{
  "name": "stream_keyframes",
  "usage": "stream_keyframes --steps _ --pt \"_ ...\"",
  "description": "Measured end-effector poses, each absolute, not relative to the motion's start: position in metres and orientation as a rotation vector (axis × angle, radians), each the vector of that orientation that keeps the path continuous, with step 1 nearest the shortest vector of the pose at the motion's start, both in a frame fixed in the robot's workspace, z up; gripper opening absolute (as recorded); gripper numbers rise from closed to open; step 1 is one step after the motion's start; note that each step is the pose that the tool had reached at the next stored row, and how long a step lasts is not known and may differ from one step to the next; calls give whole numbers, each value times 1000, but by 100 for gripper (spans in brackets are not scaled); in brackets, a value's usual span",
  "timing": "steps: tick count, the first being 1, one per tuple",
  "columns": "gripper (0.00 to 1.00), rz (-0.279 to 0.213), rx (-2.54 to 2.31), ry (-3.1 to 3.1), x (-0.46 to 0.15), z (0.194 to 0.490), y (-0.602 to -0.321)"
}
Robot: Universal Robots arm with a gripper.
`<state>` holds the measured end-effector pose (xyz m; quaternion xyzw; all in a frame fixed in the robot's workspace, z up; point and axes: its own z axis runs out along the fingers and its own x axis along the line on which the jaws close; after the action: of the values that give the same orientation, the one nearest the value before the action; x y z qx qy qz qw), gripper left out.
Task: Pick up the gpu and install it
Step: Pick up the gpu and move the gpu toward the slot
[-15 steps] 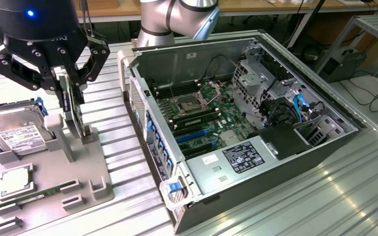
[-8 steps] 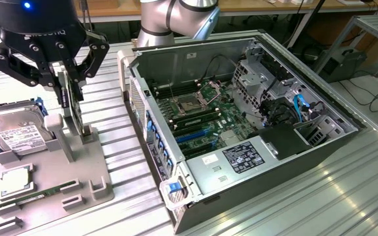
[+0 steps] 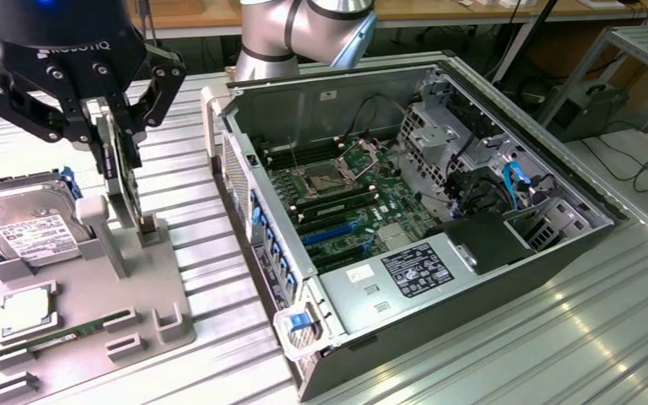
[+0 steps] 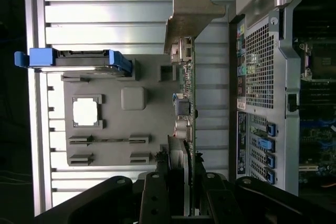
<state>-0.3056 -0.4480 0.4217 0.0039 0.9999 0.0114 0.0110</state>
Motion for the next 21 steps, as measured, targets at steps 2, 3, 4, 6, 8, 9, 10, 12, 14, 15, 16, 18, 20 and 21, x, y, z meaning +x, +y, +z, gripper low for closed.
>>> stream_keyframes --steps 2,3,4,6,8,9,10,12,14,15,16,18,20,21 --pt "28 36 5 3120 -306 425 -448" --pt "28 36 4 3120 -306 426 -448" --pt "28 36 4 3120 -306 427 -448" --pt "28 36 4 3120 -306 428 -448" --pt "28 36 3 3120 -306 430 -448" --pt "28 36 3 3120 -306 431 -448" --pt "28 36 3 3120 -306 432 -448" --pt "28 36 2 3120 -306 433 -448" --pt "28 36 2 3120 -306 436 -448" --pt "28 36 2 3120 -306 437 -448" --pt "28 36 2 3120 -306 439 -448" --pt "28 36 2 3120 -306 441 -448" --pt "28 36 2 3120 -306 441 -448" --pt "28 36 2 3120 -306 441 -448"
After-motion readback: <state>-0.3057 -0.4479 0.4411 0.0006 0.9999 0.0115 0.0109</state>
